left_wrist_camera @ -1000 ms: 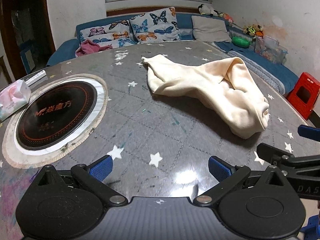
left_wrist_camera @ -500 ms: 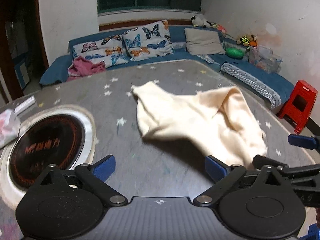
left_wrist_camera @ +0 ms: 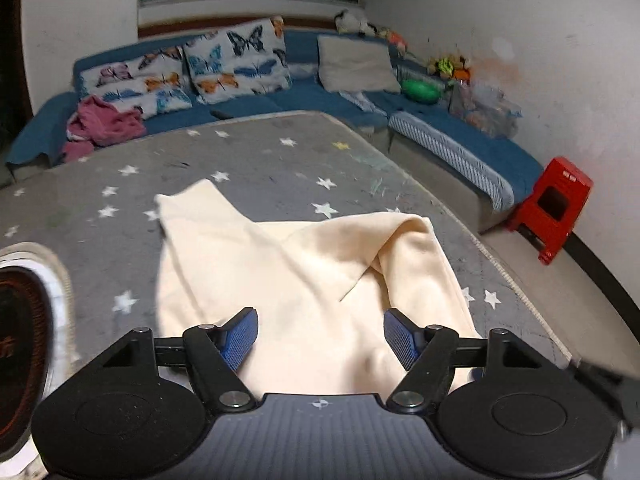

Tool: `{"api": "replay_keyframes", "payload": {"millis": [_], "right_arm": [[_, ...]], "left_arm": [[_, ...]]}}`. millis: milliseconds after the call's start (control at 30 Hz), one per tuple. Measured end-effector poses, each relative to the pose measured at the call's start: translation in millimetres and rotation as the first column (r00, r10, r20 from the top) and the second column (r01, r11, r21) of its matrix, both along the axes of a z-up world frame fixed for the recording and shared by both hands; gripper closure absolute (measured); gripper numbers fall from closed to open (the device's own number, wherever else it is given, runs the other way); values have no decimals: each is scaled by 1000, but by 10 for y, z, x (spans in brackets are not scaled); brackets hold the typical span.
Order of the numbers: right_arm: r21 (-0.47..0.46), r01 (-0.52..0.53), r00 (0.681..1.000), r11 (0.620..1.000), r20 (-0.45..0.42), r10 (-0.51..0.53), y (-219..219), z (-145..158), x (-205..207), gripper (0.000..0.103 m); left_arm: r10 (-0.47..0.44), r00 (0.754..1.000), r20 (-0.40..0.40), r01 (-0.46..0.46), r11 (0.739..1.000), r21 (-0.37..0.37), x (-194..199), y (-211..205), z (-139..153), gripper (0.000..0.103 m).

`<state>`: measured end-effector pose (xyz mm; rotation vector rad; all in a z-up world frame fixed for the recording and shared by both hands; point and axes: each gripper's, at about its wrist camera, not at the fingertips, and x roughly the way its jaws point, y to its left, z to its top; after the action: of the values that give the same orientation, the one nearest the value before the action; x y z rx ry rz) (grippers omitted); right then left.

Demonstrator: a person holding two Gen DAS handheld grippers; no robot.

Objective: Fold clothes
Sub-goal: 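Grasp the sweatshirt edge with the left gripper while the right gripper grasps another edge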

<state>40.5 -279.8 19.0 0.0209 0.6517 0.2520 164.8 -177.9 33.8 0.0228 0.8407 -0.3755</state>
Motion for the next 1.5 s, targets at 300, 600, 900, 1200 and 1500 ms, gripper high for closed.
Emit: {"api": "replay_keyframes", "payload": {"millis": [300, 600, 900, 1200, 1500], "right_arm": [[-18, -96, 995, 995, -23, 96, 100, -154, 77, 70], [-26, -187, 982, 982, -10, 187, 205, -130, -76, 77], [18, -321, 946, 947, -43, 321, 225, -71, -193, 77], [-77, -174, 984, 982, 22, 176, -84, 169, 252, 56], [-149, -87, 996, 985, -44, 81, -137, -98, 1048, 56]], "left_arm": [[15, 998, -62, -11, 998, 70, 245, -102, -352, 63], [43, 999, -15, -42, 998, 36, -36, 263, -251, 100], [144, 989, 31, -144, 989, -22, -672, 984, -58, 100], [239, 971, -29, -240, 971, -18, -1085, 1551, -175, 101], [283, 957, -62, -284, 959, -13, -1424, 1864, -227, 101]]}}
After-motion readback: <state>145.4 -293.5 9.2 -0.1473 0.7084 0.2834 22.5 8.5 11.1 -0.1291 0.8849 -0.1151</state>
